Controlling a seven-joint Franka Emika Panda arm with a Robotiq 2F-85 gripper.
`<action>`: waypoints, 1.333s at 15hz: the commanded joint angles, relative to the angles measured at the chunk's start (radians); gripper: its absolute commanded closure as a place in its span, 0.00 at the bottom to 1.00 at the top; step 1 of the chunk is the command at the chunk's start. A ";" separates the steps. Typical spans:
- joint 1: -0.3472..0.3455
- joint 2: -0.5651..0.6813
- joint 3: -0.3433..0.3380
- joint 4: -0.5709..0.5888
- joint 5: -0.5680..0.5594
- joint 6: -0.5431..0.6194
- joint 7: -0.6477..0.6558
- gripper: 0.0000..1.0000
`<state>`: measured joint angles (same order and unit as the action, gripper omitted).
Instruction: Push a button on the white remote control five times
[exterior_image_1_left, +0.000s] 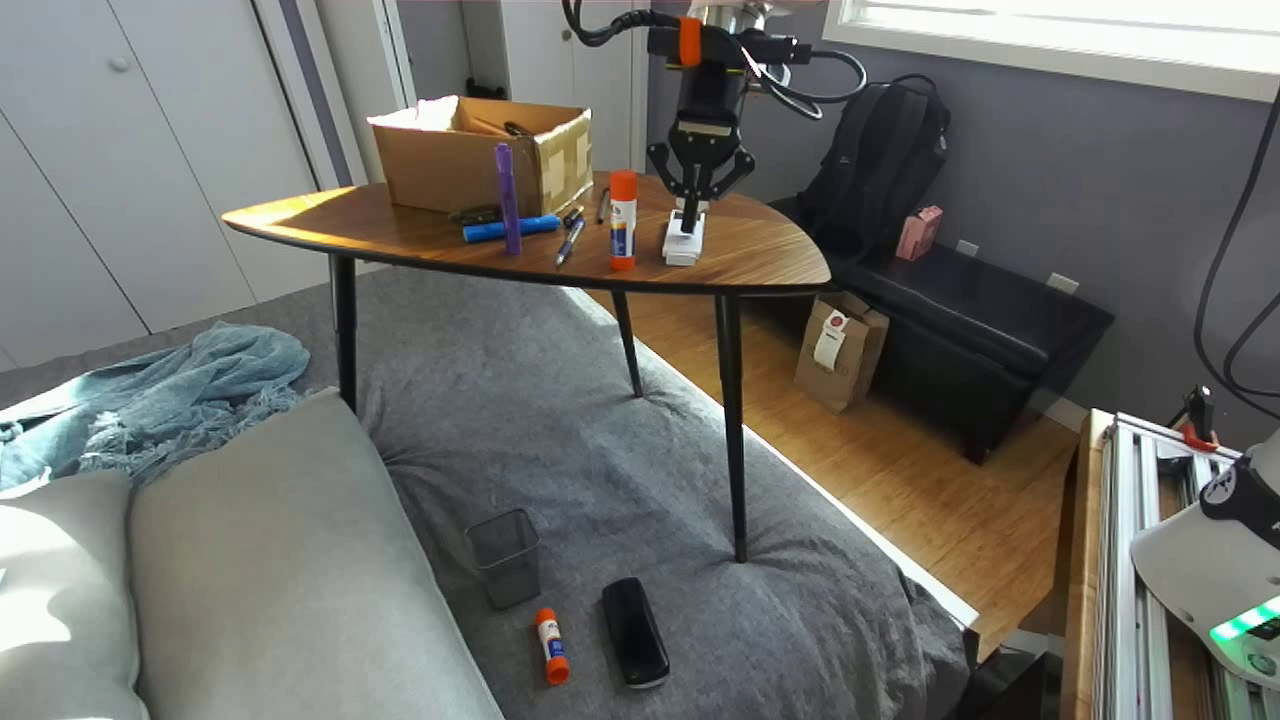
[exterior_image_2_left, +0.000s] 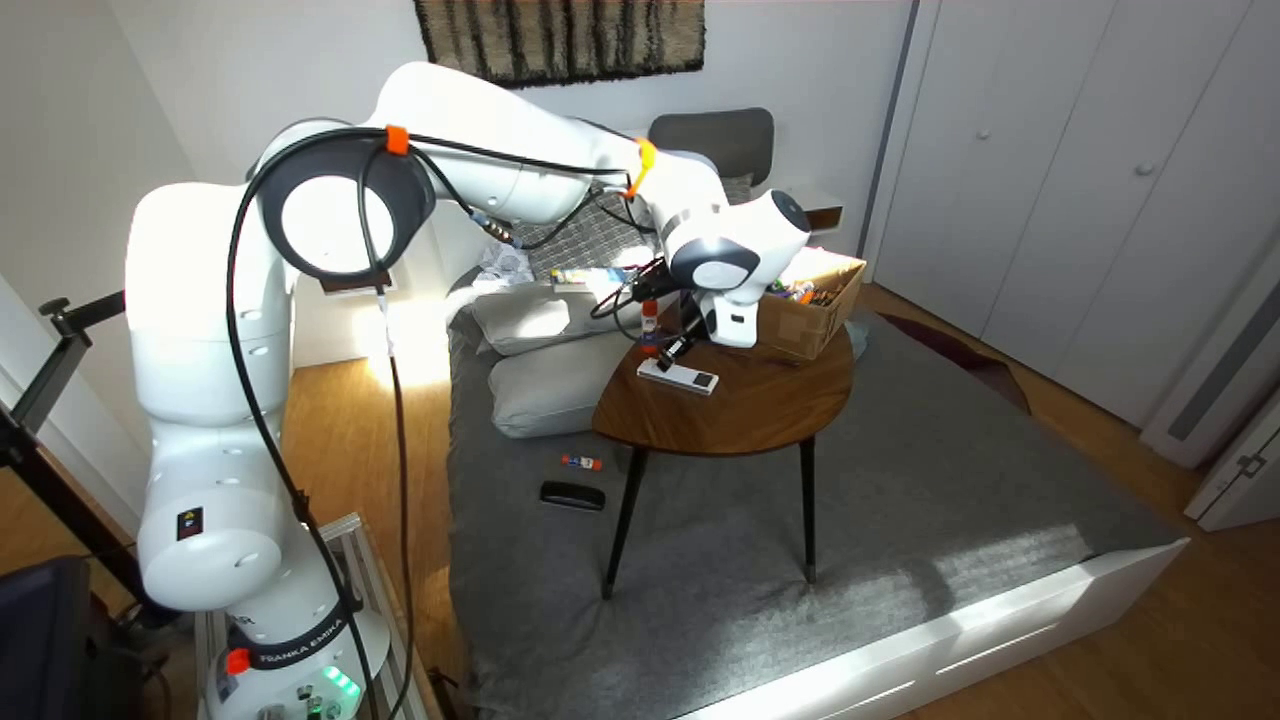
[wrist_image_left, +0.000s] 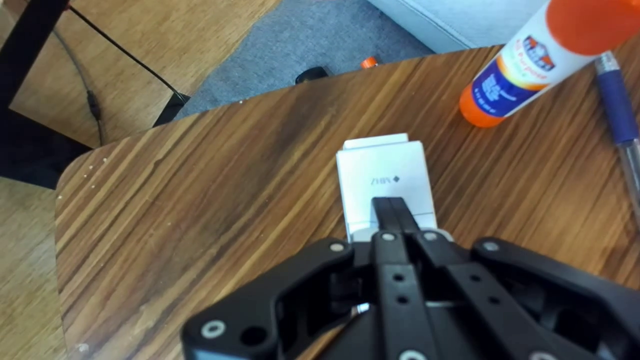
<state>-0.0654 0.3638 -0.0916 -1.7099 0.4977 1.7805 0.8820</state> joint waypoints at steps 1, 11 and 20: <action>0.008 0.019 0.001 0.024 -0.019 0.006 0.030 1.00; 0.010 0.029 0.002 0.017 -0.019 0.011 0.033 1.00; 0.012 -0.054 0.000 -0.010 -0.031 0.040 0.036 1.00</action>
<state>-0.0632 0.3416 -0.0915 -1.7062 0.4904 1.8062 0.8893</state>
